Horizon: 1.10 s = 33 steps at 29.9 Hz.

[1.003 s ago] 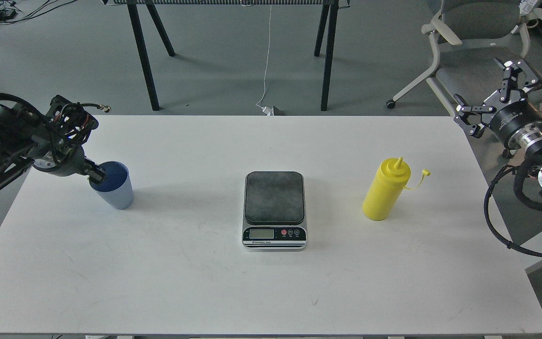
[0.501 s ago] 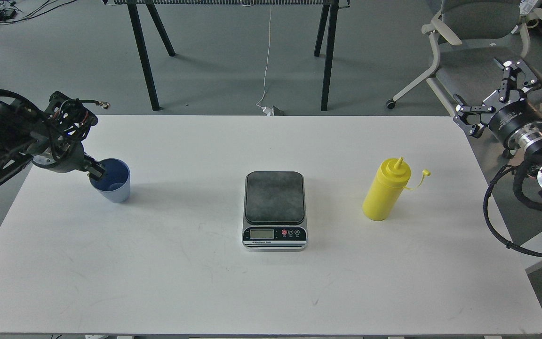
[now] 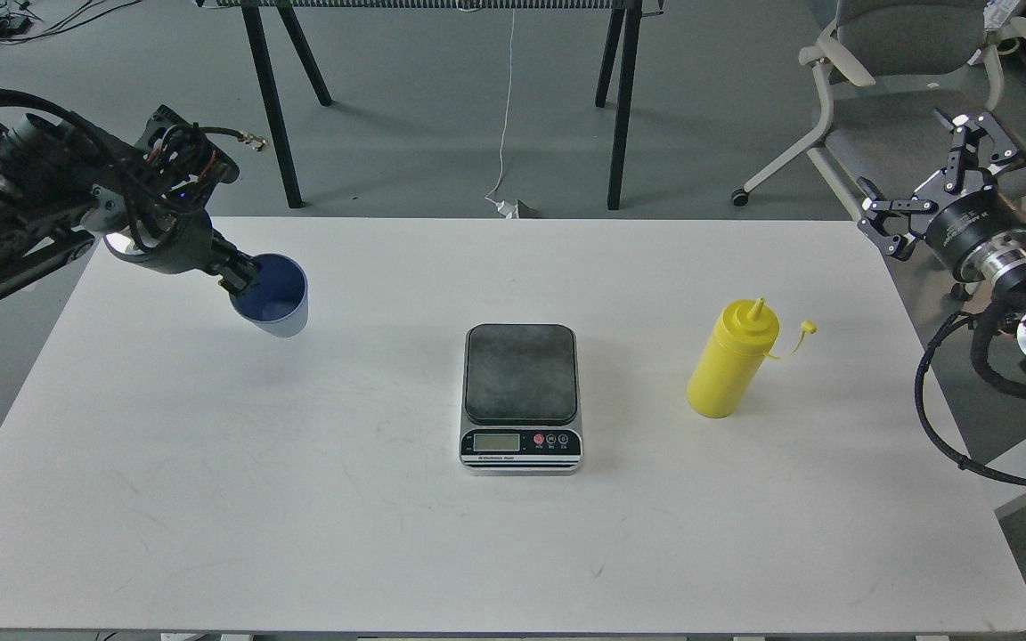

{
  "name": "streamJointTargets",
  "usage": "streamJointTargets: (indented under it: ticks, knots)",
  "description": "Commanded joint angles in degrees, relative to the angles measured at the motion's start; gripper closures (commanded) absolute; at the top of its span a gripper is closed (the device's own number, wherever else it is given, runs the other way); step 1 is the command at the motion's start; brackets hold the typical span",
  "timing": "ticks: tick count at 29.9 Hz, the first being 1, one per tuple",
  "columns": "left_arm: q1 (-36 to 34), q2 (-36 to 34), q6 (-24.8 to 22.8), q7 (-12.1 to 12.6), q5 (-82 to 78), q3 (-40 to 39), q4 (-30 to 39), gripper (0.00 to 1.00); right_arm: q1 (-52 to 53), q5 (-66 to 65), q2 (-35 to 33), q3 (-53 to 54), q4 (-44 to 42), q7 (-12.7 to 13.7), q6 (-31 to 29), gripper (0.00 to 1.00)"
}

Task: Pour seasoning into cup on scale with both arms
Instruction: 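Lift the blue cup with the left gripper and carry it over the scale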

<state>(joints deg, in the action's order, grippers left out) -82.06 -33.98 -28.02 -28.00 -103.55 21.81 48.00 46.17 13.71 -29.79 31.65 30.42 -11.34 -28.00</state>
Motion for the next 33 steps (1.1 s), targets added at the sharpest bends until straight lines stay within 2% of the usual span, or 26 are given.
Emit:
streamJointTargets:
  ticks: [1, 4, 7, 16, 30, 33]
  knots:
    - [-3.63, 0.58, 0.02, 0.0, 0.19, -0.28, 4.02, 0.99, 0.15, 0.0, 0.0, -0.09, 0.08, 0.0, 0.0, 0.01]
    - [-6.62, 2.07, 0.02, 0.0, 0.28, -0.63, 5.08, 0.99, 0.33, 0.0, 0.17, -0.18, 0.17, 0.0, 0.0, 0.01]
    - [-8.2, 6.89, 0.02, 0.0, 0.37, -0.81, 5.17, 0.99, 0.68, 0.0, 0.17, -0.44, 0.08, 0.0, 0.0, 0.01]
    - [-9.09, 17.45, 0.02, 0.0, 0.55, -2.48, 5.17, 0.99, 0.5, 0.0, 0.09, -0.8, -0.01, 0.0, 0.0, 0.01]
    - [-7.86, 25.89, 0.02, 0.0, 0.63, -1.78, 4.29, 0.99, 0.41, 0.0, 0.17, -0.71, -0.18, 0.0, 0.0, 0.01]
    - [-7.16, 26.33, 0.02, 0.0, 0.55, -1.69, 2.02, 0.99, 0.41, 0.0, 0.17, -0.71, -0.18, 0.0, 0.0, 0.01]
